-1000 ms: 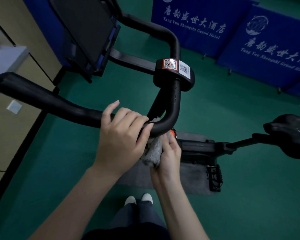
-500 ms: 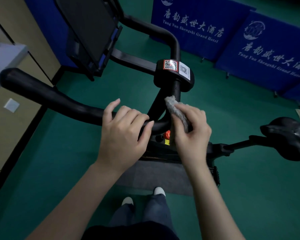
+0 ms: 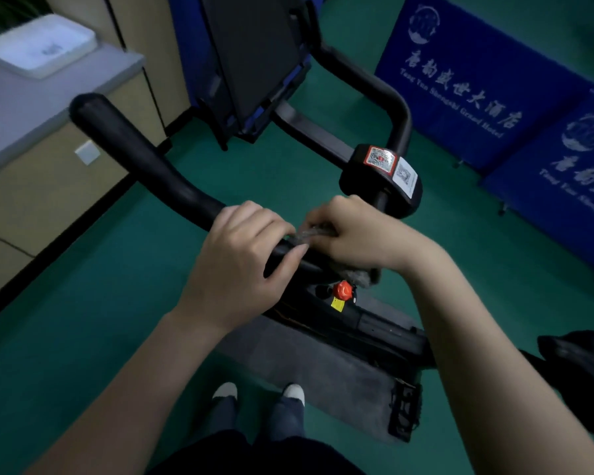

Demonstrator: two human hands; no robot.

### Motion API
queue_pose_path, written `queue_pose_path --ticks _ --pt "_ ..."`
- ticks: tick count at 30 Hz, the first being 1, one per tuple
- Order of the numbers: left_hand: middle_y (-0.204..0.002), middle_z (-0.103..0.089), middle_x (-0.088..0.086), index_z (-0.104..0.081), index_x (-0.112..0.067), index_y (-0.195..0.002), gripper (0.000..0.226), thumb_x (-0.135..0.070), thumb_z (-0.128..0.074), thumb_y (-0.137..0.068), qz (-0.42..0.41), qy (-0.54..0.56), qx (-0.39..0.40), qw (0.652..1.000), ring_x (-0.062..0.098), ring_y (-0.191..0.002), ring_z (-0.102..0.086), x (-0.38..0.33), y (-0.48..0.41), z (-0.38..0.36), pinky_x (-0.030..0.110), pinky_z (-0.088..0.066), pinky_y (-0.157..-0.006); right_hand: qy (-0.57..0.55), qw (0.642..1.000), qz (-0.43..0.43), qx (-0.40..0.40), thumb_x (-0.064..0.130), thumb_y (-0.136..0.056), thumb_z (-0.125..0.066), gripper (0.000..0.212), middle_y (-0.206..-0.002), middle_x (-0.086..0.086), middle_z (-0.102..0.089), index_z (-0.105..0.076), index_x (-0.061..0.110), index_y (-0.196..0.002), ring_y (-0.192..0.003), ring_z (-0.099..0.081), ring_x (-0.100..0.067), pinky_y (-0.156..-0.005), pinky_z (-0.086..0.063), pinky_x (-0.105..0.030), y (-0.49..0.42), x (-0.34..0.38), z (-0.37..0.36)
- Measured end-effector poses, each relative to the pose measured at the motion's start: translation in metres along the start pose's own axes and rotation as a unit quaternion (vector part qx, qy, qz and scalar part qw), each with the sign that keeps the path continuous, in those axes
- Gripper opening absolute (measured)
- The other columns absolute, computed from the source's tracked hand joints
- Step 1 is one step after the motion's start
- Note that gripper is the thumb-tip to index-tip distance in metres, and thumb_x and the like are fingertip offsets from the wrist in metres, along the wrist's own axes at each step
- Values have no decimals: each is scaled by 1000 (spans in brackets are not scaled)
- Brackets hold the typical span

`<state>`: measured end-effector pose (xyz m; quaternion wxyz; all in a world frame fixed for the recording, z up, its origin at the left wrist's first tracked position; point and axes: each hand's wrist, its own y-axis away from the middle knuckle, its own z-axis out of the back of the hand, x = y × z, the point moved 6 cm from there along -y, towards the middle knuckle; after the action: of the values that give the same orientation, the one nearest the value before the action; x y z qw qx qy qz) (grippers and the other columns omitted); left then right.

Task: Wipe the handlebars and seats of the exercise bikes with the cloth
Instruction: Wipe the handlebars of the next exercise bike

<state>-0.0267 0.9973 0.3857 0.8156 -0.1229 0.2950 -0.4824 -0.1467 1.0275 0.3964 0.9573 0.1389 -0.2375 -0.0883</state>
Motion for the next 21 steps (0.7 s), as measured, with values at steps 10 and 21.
queue_pose_path --ticks 10,21 --pt "-85 -67 -3 -70 -13 -89 31 -38 -52 -91 56 -52 2 997 20 -90 -60 -8 0 -5 32 -30 -98 33 995 66 -61 17 -90 -61 11 -88 -2 -65 -70 14 -95 -94 -53 -18 -80 -41 -26 14 -24 10" --pt "-79 -68 -4 -70 -14 -87 30 -38 -53 -91 113 -71 -10 991 18 -84 -61 -35 -1 -28 37 -32 -105 -95 929 86 -348 7 -86 -65 11 -89 10 -62 -71 12 -94 -92 -52 -16 -82 -34 -6 41 -60 7"
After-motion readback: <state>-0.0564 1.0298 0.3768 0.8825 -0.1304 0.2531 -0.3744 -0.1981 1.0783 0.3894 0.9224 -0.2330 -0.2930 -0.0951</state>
